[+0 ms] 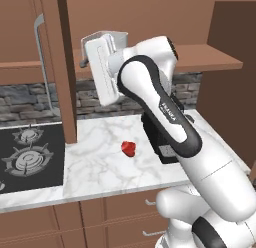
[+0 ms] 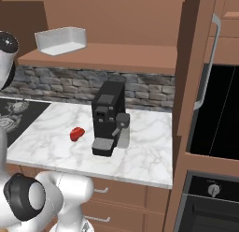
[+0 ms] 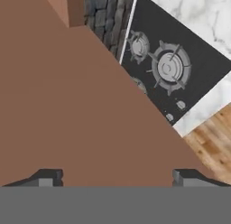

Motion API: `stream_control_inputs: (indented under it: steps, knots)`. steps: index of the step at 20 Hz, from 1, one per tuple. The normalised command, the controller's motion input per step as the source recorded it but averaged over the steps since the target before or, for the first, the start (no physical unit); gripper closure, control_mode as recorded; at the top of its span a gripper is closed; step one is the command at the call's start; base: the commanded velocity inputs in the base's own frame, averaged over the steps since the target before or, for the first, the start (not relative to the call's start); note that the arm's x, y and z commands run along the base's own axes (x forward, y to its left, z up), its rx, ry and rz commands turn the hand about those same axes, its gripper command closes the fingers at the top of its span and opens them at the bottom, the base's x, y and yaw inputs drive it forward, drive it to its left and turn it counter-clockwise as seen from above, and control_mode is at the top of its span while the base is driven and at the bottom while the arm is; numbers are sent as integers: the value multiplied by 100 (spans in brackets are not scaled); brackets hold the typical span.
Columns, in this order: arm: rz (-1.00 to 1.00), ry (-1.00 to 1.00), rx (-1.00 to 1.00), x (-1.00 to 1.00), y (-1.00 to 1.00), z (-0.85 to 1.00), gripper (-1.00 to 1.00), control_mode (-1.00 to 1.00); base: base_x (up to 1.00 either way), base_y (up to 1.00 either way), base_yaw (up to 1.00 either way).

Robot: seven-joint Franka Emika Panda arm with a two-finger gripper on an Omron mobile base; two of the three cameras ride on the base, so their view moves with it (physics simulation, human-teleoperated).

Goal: Retrieve the tupperware from the cabinet, then place the raw meat into the tupperware to avoid contamination.

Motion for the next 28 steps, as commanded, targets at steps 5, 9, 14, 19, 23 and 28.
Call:
stream_control_inputs:
  steps: [5,9,14,19,23,28]
  knots:
    - [-5,-1,-15,13,-90,0,-100,-100,0,0,0]
    - [-7,0,-15,19,-90,0,-100,-100,0,0,0]
    - [-14,-1,-20,38,-59,0,-100,-100,0,0,0]
    - [-25,-10,-25,46,-4,3,-100,-100,0,0,0]
    - [-37,-10,-25,12,0,-1,-100,-100,0,0,0]
    - [-36,-7,-16,8,-11,-3,-100,-100,0,0,0]
